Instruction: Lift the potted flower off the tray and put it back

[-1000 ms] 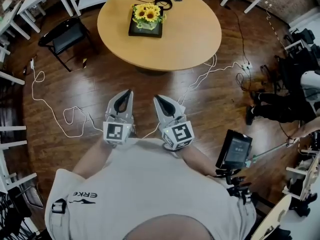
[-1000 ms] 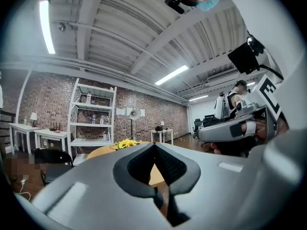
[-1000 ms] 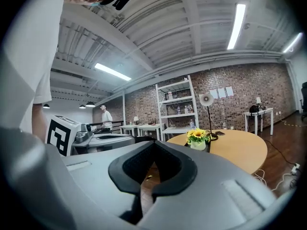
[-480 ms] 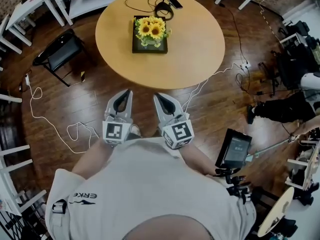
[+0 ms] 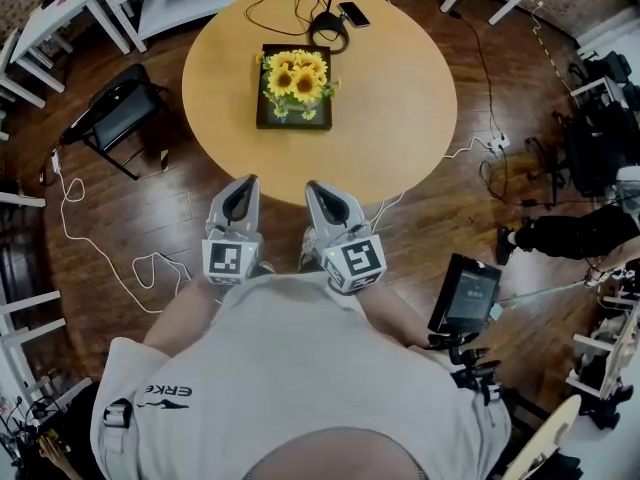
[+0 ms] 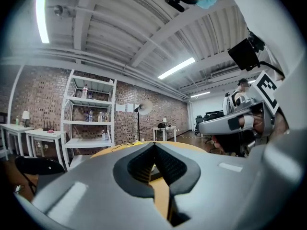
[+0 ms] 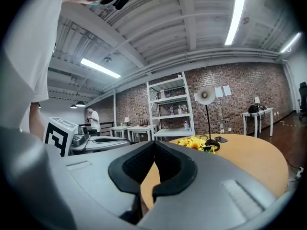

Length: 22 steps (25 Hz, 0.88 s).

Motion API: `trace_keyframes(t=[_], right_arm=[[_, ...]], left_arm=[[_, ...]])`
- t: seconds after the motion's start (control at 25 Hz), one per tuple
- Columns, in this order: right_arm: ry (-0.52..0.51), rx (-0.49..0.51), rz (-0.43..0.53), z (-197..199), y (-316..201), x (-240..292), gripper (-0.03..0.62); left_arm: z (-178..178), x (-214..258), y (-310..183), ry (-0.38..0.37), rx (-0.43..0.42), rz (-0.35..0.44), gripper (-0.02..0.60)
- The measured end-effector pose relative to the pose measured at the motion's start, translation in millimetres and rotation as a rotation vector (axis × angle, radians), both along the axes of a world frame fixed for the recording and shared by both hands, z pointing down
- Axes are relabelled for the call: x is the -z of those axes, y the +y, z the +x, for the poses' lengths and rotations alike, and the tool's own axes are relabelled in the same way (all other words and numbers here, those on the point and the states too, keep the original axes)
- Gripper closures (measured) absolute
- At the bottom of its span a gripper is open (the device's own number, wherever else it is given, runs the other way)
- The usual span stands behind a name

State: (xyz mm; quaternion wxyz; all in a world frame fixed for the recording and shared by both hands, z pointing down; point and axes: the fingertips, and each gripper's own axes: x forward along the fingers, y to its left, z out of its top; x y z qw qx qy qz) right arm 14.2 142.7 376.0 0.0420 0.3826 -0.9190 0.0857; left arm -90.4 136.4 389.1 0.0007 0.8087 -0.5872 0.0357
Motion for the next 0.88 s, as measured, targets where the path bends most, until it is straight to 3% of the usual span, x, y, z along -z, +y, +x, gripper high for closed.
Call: trace_keyframes(t=[0.4, 0.88], right_arm=[[0.003, 0.065, -0.013, 30, -83, -5, 0.580], [0.075, 0.019, -0.046, 10, -139, -29, 0.582]], left_arm=[[22, -3, -77, -0.024, 0.080, -0.023, 0.580], [-2, -28, -135, -0.045, 0.005, -0.079, 0.580]])
